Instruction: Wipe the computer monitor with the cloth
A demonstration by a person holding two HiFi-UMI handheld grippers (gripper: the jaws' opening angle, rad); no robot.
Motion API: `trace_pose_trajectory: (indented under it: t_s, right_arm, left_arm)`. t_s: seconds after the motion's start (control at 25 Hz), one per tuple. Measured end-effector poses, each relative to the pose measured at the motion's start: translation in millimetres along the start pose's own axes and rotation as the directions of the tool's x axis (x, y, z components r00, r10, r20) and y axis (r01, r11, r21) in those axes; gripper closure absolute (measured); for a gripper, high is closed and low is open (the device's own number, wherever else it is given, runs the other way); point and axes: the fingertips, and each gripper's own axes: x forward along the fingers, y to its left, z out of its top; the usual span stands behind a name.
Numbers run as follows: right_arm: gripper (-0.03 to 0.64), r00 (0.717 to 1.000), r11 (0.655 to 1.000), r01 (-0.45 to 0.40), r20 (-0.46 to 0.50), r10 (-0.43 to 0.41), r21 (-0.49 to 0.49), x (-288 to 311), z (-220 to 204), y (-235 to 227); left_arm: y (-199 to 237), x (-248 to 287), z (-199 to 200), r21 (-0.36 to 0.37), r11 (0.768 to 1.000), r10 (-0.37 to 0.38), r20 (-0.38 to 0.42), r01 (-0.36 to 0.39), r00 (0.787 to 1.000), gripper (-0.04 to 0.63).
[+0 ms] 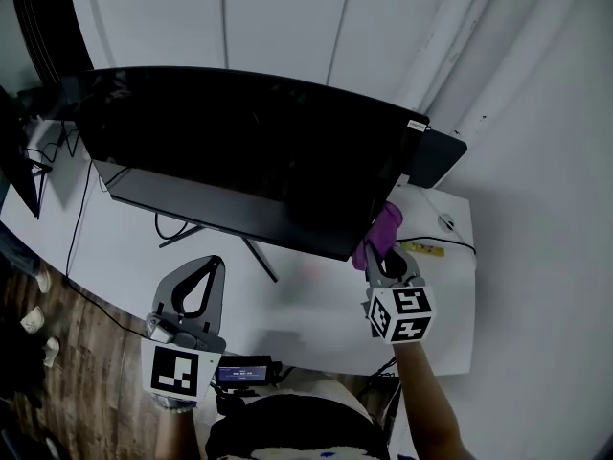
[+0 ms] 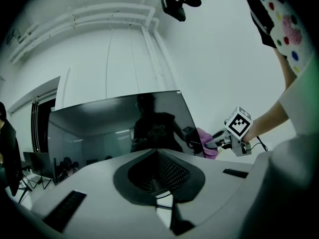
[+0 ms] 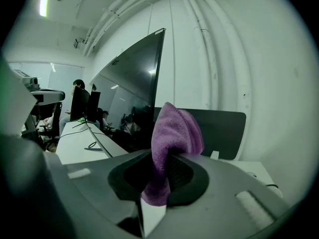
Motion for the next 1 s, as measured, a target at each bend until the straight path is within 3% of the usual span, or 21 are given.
trace_pose_trajectory:
  t_s: [0.28,0.52,1.0]
  right_arm:
    - [0.549,0.996,0.998,-0.051,-0.066,0.054,0.036,5,-39,4]
    - [0.549,0.99,0.99,-0.066,-0.118,0.081,0.127,9,-64,7]
    - [0.549,0.972,0.973,-0.016,-0.225,0.069,0.23,21,-102,33]
  left_arm:
    - [-9,1,-4,-0.001,0.999,0.047,-0.009,-0.047,0.999,0.591]
    - [-10,2,-7,0.0,0.998,0.067,-0.02,-0.067,0.998,0.591]
    - [20,-2,-23,-0.016,0.997,0.077,-0.032,-0.078,0.997,0.591]
